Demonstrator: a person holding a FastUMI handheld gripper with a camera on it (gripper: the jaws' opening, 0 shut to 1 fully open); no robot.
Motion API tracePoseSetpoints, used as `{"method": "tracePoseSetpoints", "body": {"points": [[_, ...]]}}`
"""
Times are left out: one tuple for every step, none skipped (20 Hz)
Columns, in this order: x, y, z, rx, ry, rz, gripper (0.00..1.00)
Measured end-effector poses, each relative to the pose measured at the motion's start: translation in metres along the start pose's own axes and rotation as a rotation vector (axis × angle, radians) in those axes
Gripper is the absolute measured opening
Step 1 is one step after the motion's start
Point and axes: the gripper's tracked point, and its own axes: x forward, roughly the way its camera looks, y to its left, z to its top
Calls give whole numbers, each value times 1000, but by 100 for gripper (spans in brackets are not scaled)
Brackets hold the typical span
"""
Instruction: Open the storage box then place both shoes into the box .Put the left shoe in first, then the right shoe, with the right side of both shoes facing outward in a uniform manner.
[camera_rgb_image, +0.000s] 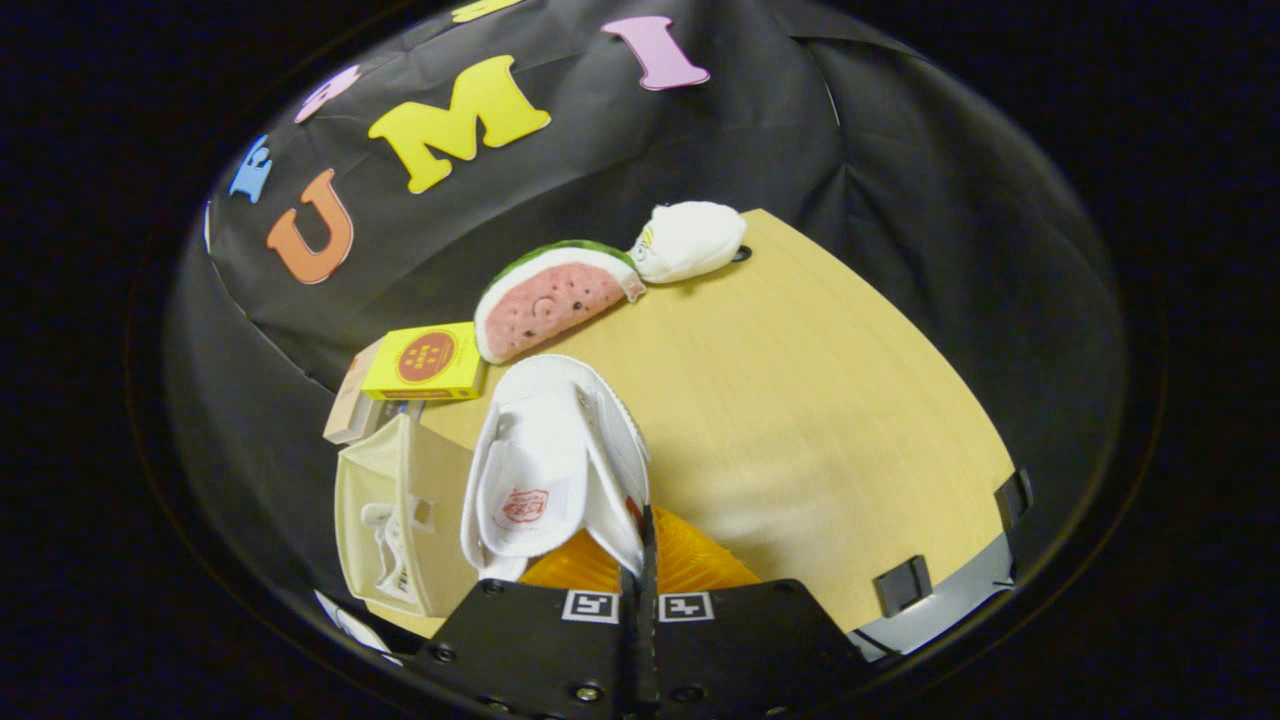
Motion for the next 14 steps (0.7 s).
{"method": "tracePoseSetpoints", "body": {"points": [[-4,19,-2,2,-5,6,0],[-5,39,-4,-2,-12,15,0],[-6,58,-7,-7,-13,25,0],[-7,80,-10,-11,-11,35,0],[-8,100,-13,-15,-10,43,0],[-8,120,-16,-15,-10,51,0],[-7,140,-19,-13,-11,61,0],[-7,158,-22,-12,-14,70,0],[-6,174,-25,-16,-17,73,0],[-4,187,-28,-24,-21,72,0],[-1,198,-32,-33,-22,71,0],[3,208,-36,-41,-22,69,0],[7,217,-39,-51,-24,67,0],[14,223,-43,-66,-29,60,0]]}}
